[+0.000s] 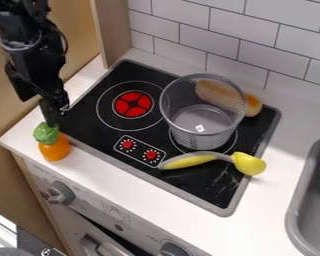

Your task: Put the orange container in the gray basket

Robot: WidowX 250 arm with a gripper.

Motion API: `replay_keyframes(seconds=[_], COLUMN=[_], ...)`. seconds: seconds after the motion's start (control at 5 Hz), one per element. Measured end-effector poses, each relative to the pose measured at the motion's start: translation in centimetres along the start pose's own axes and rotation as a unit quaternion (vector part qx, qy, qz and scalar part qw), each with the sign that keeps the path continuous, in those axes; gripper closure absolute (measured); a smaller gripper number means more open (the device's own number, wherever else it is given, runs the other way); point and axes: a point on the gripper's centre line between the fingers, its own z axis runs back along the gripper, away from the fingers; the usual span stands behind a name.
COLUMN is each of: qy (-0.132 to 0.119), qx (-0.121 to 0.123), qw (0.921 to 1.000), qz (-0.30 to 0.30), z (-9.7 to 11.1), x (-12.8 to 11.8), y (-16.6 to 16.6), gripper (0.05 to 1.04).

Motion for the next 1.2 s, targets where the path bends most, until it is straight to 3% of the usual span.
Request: replay_keyframes(seconds=[0.6,0.8,1.2], qy=[-0.031,-0.035,-0.067], qx=[0.026,0.035,0.042], qw=[0.9992,0.9988,0.9968], qz=[0.002,-0.004,-0.015], z=[-1.0,-2.0,-4.2], x=[-0.4,-1.6,-2.7], y=[-0.3,-0.4,-0.4], gripper=[0.085,0.085,0.085])
